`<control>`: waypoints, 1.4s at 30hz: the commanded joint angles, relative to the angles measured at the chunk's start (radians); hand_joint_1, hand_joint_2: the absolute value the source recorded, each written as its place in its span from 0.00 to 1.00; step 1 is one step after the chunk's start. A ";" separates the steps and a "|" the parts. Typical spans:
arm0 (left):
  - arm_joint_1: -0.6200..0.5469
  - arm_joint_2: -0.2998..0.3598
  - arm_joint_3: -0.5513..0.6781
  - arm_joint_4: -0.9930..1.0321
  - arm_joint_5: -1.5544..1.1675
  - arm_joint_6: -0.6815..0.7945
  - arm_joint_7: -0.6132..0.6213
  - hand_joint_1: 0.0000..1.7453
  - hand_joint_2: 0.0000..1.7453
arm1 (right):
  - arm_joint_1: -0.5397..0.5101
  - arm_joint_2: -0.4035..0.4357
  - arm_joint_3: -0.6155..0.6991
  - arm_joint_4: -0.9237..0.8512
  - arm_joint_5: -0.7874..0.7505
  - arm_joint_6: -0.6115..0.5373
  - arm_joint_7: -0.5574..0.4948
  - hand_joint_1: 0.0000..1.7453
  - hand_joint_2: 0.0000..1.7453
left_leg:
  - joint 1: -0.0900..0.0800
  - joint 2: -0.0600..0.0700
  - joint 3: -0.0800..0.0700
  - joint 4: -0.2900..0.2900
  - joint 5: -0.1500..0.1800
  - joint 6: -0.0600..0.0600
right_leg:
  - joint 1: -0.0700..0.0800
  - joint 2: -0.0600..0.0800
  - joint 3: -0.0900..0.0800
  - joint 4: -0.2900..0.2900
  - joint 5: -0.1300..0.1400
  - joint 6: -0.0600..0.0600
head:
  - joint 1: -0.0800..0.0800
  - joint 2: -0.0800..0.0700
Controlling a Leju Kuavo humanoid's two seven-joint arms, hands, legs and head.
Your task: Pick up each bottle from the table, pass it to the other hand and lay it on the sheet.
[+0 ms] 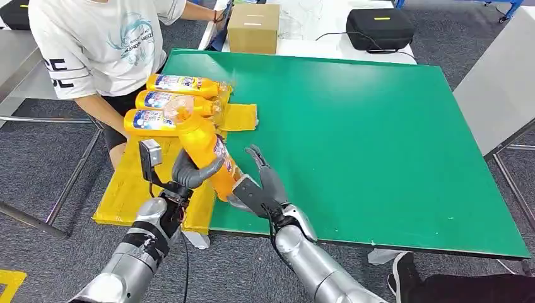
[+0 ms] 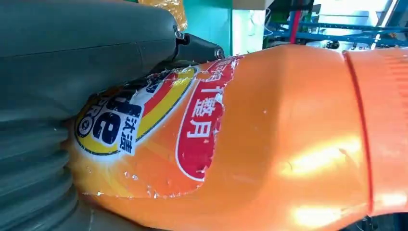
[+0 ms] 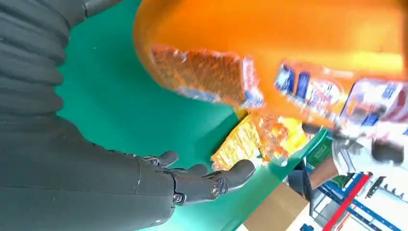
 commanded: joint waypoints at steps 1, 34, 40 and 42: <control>-0.064 0.078 -0.003 0.019 -0.198 0.232 -0.060 1.00 1.00 | 0.023 -0.049 -0.095 -0.107 -0.059 -0.035 -0.036 0.00 1.00 | 0.000 0.000 0.003 0.000 -0.001 -0.001 | 0.000 0.000 0.003 0.000 -0.001 -0.001 | 0.000 0.000; -0.302 0.319 -0.359 0.530 -1.223 0.499 0.093 1.00 1.00 | 0.083 -0.089 -0.142 -0.319 -0.136 0.012 -0.057 0.00 1.00 | 0.000 0.004 0.004 0.000 -0.001 -0.001 | 0.000 0.003 0.002 0.001 0.000 -0.002 | 0.000 0.000; -0.303 0.294 -0.371 0.539 -1.246 0.500 0.149 1.00 1.00 | 0.078 -0.082 -0.124 -0.298 -0.134 0.013 -0.058 0.00 1.00 | 0.001 0.003 0.005 0.000 -0.001 -0.002 | 0.001 0.002 0.003 0.002 -0.001 -0.002 | 0.000 0.000; -0.296 0.285 -0.364 0.537 -1.246 0.525 0.164 1.00 1.00 | 0.076 -0.080 -0.117 -0.291 -0.132 0.013 -0.056 0.00 1.00 | 0.000 0.003 0.005 -0.001 -0.001 -0.002 | 0.000 0.002 0.003 0.002 -0.001 -0.002 | 0.000 0.000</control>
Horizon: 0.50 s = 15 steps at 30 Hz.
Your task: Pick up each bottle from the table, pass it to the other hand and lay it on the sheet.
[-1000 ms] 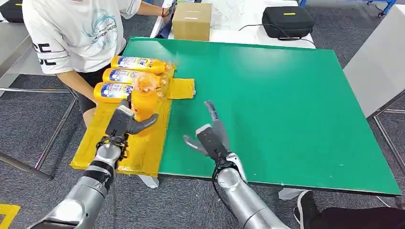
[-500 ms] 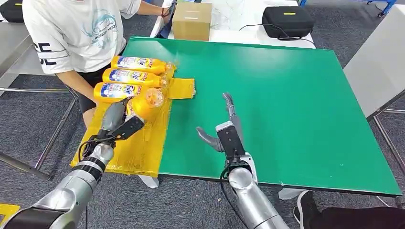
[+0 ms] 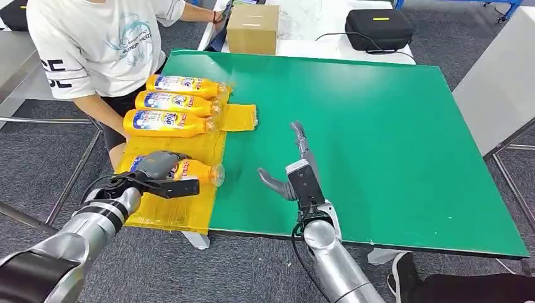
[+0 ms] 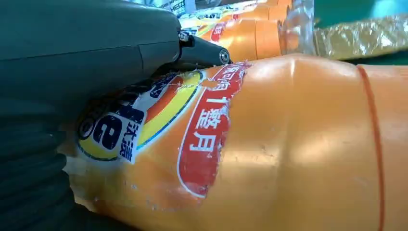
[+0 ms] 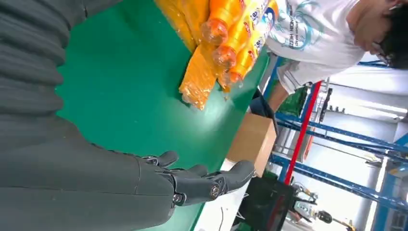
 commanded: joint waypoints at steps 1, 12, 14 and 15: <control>-0.029 -0.018 -0.058 0.103 -0.006 0.016 0.058 1.00 1.00 | -0.055 0.000 0.046 0.088 0.001 0.005 -0.001 0.00 1.00 | 0.000 0.001 0.003 0.000 -0.001 -0.001 | 0.000 0.002 0.003 0.000 -0.001 -0.001 | 0.000 0.000; 0.018 -0.050 0.100 0.065 0.104 0.255 -0.067 0.00 1.00 | -0.072 -0.003 0.051 0.128 -0.016 0.012 -0.002 0.00 1.00 | 0.000 0.001 0.004 -0.001 -0.002 -0.001 | 0.000 0.001 0.004 -0.001 -0.002 -0.001 | 0.000 0.000; 0.023 -0.054 0.121 0.055 0.120 0.278 -0.093 0.00 1.00 | -0.074 -0.003 0.049 0.130 -0.017 0.011 -0.004 0.00 1.00 | 0.000 0.001 0.004 0.000 -0.002 -0.001 | 0.001 0.001 0.004 0.000 -0.002 -0.001 | 0.000 0.000; 0.026 -0.056 0.138 0.049 0.137 0.275 -0.119 0.00 1.00 | -0.075 -0.003 0.051 0.129 -0.014 0.009 -0.004 0.00 1.00 | 0.000 0.001 0.003 0.000 -0.002 -0.001 | 0.000 0.001 0.003 0.000 -0.001 -0.001 | 0.000 0.000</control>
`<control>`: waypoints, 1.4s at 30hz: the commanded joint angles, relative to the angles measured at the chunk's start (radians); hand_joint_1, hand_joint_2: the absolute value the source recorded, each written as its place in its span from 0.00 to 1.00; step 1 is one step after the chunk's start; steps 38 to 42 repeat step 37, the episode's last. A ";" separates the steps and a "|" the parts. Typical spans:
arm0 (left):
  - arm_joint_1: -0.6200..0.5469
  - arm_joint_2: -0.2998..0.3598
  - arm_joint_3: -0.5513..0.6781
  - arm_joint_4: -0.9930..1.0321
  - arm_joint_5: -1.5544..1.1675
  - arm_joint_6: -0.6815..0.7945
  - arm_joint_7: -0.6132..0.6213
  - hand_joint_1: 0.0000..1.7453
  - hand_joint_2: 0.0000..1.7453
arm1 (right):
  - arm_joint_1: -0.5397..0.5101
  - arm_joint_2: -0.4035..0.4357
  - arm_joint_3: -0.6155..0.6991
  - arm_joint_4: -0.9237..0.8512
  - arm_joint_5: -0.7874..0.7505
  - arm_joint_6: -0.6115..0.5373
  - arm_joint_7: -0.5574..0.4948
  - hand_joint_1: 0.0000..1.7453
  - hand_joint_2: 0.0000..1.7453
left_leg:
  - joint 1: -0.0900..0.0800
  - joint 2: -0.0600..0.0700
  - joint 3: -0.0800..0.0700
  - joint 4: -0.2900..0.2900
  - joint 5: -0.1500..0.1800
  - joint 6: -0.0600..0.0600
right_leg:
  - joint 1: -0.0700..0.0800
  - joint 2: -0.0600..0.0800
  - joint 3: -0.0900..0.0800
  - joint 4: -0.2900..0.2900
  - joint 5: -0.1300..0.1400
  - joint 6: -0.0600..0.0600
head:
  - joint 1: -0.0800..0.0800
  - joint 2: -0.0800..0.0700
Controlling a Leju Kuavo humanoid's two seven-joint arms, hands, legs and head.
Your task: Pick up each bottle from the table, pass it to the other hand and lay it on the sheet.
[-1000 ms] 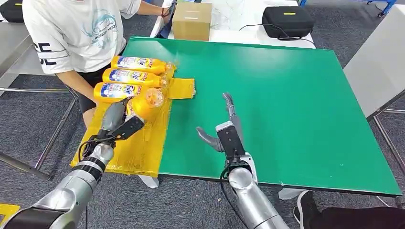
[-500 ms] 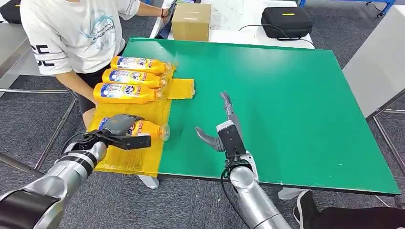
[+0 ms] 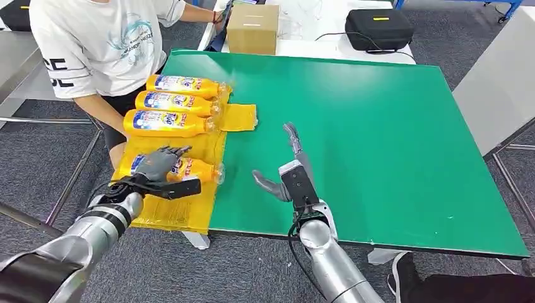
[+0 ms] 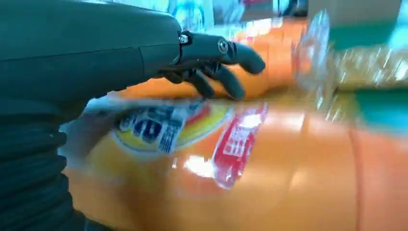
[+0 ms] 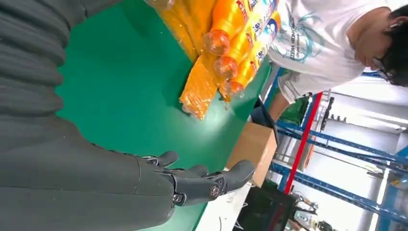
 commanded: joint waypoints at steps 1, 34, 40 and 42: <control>0.003 -0.038 0.133 0.010 0.065 0.068 -0.117 0.00 1.00 | -0.060 -0.011 0.024 0.088 -0.008 0.002 -0.005 0.00 1.00 | 0.000 0.000 0.002 0.000 -0.001 0.000 | 0.000 0.000 0.002 -0.001 -0.001 -0.001 | 0.000 0.000; 0.288 -0.353 0.242 -0.631 0.903 -0.424 -0.156 0.00 1.00 | 0.043 0.056 0.026 -0.063 -0.010 -0.097 0.016 0.00 1.00 | -0.001 -0.003 0.001 0.000 -0.001 0.000 | -0.001 -0.002 0.002 -0.001 -0.002 0.000 | 0.000 0.000; 0.298 -0.396 0.220 -0.617 0.904 -0.358 -0.108 0.00 1.00 | 0.065 0.069 0.024 -0.064 -0.010 -0.143 0.017 0.00 1.00 | -0.001 -0.003 0.001 -0.001 -0.001 0.000 | -0.001 -0.003 0.002 -0.002 -0.001 0.000 | 0.000 0.000; 0.298 -0.396 0.220 -0.617 0.904 -0.358 -0.108 0.00 1.00 | 0.065 0.069 0.024 -0.064 -0.010 -0.143 0.017 0.00 1.00 | -0.001 -0.003 0.001 -0.001 -0.001 0.000 | -0.001 -0.003 0.002 -0.002 -0.001 0.000 | 0.000 0.000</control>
